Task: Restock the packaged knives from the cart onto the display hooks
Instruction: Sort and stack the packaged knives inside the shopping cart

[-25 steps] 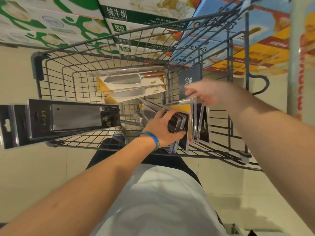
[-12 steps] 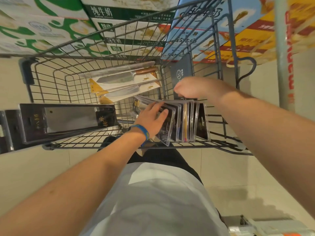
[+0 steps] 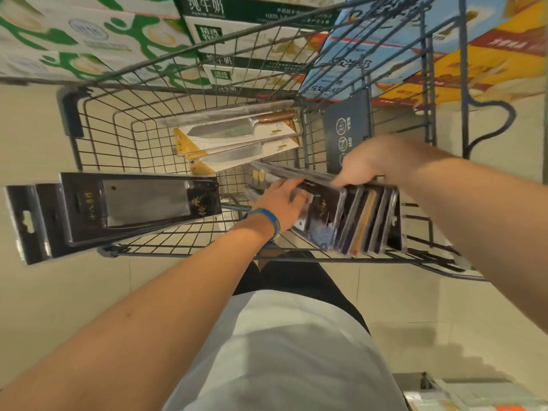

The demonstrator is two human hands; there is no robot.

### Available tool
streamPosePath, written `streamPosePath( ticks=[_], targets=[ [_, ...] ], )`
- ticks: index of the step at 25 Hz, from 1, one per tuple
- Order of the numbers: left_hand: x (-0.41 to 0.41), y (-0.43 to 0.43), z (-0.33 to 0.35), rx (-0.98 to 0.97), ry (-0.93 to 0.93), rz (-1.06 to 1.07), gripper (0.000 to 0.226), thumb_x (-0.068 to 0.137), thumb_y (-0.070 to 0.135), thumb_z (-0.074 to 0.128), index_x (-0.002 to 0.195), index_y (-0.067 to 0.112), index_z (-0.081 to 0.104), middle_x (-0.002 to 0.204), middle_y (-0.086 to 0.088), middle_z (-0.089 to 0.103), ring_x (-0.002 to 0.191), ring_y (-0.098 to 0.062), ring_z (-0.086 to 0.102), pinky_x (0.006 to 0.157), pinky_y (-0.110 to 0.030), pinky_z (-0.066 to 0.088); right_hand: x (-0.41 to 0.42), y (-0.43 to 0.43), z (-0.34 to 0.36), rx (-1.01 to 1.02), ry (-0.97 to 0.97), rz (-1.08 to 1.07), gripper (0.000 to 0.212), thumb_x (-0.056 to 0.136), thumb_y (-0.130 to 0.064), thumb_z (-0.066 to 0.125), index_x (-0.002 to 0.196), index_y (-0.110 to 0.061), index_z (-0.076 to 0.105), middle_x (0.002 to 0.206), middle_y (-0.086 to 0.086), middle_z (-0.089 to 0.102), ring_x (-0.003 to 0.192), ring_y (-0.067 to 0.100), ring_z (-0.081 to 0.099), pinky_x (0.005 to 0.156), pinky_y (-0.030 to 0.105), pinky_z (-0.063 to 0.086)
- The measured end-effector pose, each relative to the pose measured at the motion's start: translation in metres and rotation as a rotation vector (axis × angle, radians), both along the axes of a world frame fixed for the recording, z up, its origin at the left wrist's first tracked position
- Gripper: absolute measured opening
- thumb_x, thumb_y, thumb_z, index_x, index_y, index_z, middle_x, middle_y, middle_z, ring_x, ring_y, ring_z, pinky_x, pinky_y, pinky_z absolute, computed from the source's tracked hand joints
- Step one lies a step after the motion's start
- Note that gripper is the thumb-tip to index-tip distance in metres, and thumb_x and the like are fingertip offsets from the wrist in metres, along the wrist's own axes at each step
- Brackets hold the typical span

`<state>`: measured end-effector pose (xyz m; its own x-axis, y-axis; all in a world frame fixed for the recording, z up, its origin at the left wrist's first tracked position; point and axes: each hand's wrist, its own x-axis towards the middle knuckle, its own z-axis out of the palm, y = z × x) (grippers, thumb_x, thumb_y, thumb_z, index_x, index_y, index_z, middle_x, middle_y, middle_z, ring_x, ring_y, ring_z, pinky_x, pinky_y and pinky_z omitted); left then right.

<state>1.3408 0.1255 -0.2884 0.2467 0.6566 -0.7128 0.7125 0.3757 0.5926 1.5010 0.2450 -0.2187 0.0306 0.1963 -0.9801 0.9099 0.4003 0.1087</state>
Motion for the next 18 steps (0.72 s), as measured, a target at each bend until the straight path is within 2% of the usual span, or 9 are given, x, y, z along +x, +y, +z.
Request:
streamPosePath(
  ticks=[2,4,7,9,11,12,15,16,18],
  targets=[
    [-0.002,-0.003,-0.009,-0.089,0.011,0.008,0.05,0.104,0.046,0.034,0.152,0.038,0.029,0.159,-0.01,0.025,0.136,-0.035,0.042,0.112,-0.041,0.037,-0.006,-0.007,-0.009,0.039,0.038,-0.033,0.052,0.109,-0.041,0.038,0.137,-0.003,0.059,0.147,0.019,0.054,0.124,0.034,0.056,0.096,0.034,0.041],
    [-0.005,-0.005,-0.019,-0.13,-0.013,0.077,0.048,0.103,0.049,0.033,0.151,0.042,0.029,0.158,-0.012,0.026,0.128,-0.036,0.05,0.106,-0.045,0.045,-0.015,-0.007,-0.021,0.121,0.077,-0.189,0.048,0.111,-0.029,0.032,0.141,0.0,0.054,0.15,0.023,0.049,0.132,0.036,0.052,0.094,0.033,0.04],
    [-0.006,-0.005,-0.027,-0.1,-0.036,0.117,0.049,0.103,0.049,0.032,0.151,0.04,0.031,0.153,-0.01,0.032,0.123,-0.033,0.053,0.095,-0.033,0.044,-0.02,0.001,-0.03,0.198,0.101,-0.338,0.063,0.112,-0.045,0.019,0.158,-0.005,0.032,0.167,0.019,0.024,0.152,0.034,0.029,0.118,0.039,0.027],
    [-0.007,-0.005,-0.025,-0.034,-0.008,0.053,0.051,0.103,0.047,0.032,0.152,0.036,0.031,0.158,-0.006,0.026,0.135,-0.03,0.043,0.104,-0.035,0.037,-0.02,0.001,-0.027,0.195,0.097,-0.358,0.067,0.11,-0.052,0.016,0.161,-0.009,0.026,0.169,0.017,0.019,0.154,0.034,0.023,0.122,0.043,0.02],
    [-0.007,0.0,-0.023,0.026,0.028,-0.028,0.051,0.104,0.046,0.032,0.152,0.031,0.035,0.163,-0.001,0.02,0.142,-0.027,0.035,0.113,-0.037,0.03,-0.017,0.001,-0.021,0.14,0.082,-0.303,0.06,0.112,-0.047,0.018,0.162,-0.014,0.025,0.168,0.016,0.022,0.152,0.034,0.027,0.12,0.042,0.023],
    [-0.006,0.003,-0.023,0.043,0.033,-0.056,0.051,0.104,0.046,0.032,0.151,0.028,0.037,0.162,0.0,0.022,0.141,-0.026,0.037,0.112,-0.037,0.032,-0.017,-0.001,-0.018,0.1,0.068,-0.262,0.059,0.112,-0.045,0.02,0.161,-0.014,0.027,0.167,0.016,0.025,0.151,0.034,0.03,0.119,0.041,0.025],
    [0.002,0.007,-0.021,-0.046,0.02,0.071,0.047,0.103,0.045,0.035,0.143,0.021,0.044,0.145,-0.003,0.049,0.119,-0.021,0.054,0.088,-0.03,0.04,-0.025,-0.024,-0.013,-0.043,0.048,-0.233,0.073,0.105,-0.064,0.022,0.159,-0.016,0.035,0.163,0.015,0.036,0.146,0.033,0.038,0.118,0.044,0.029],
    [0.004,0.007,-0.02,-0.09,0.009,0.169,0.046,0.103,0.045,0.035,0.141,0.021,0.045,0.141,-0.005,0.051,0.118,-0.022,0.055,0.087,-0.031,0.04,-0.027,-0.034,-0.017,-0.035,0.067,-0.251,0.073,0.104,-0.065,0.023,0.157,-0.017,0.039,0.158,0.016,0.042,0.139,0.033,0.045,0.114,0.043,0.034],
    [0.006,0.002,-0.021,-0.128,-0.008,0.282,0.049,0.102,0.049,0.034,0.144,0.025,0.043,0.147,-0.006,0.045,0.13,-0.027,0.048,0.1,-0.037,0.038,-0.03,-0.049,-0.025,0.046,0.104,-0.309,0.057,0.107,-0.056,0.03,0.142,-0.017,0.051,0.141,0.019,0.055,0.111,0.03,0.055,0.09,0.037,0.041]
  ],
)
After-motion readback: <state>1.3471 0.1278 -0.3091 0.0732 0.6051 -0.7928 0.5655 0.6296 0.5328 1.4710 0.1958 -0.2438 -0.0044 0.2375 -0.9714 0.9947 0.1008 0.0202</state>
